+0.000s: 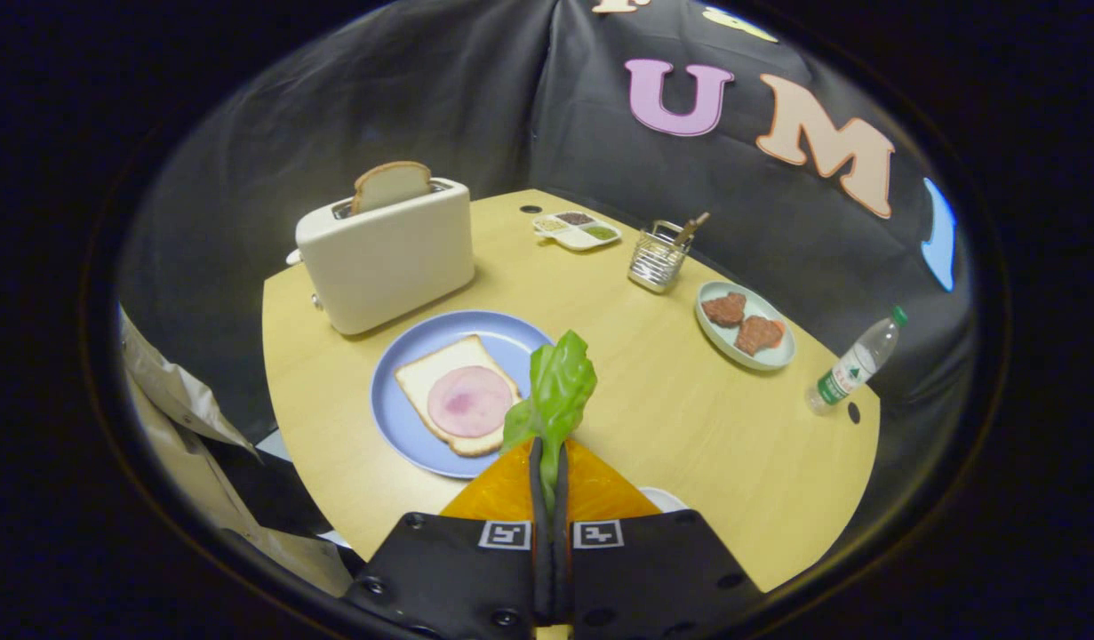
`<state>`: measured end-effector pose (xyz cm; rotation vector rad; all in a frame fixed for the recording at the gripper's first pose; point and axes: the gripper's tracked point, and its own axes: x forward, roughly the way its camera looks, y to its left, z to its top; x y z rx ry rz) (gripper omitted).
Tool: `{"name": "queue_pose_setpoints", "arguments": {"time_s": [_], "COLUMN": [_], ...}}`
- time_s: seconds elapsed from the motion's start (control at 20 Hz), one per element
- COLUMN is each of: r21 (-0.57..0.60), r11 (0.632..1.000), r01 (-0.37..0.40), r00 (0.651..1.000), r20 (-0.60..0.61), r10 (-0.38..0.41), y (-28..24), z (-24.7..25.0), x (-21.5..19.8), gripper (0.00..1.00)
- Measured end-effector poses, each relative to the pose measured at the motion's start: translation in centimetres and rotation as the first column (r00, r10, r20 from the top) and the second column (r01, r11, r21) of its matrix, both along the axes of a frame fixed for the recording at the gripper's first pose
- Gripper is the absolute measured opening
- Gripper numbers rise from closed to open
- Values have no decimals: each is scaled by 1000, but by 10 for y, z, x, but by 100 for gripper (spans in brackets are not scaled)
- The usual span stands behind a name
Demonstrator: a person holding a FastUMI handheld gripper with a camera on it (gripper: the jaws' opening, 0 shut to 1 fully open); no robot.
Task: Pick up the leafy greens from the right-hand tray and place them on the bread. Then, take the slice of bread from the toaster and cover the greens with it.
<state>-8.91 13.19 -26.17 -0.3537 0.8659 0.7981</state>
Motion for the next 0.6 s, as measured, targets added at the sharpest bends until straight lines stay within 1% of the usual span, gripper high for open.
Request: {"name": "queue_pose_setpoints", "arguments": {"time_s": [0.25,0.35,0.6], "r21": [25,38,48], "r11": [999,997,991], "r01": [-48,-74,-127], "r00": [999,996,990], "r20": [-14,-36,-49], "r10": [48,76,129], "y": [38,51,85], "z": [0,0,-12], "x": [-4,-10,-16], "gripper": [4,5,6]}}
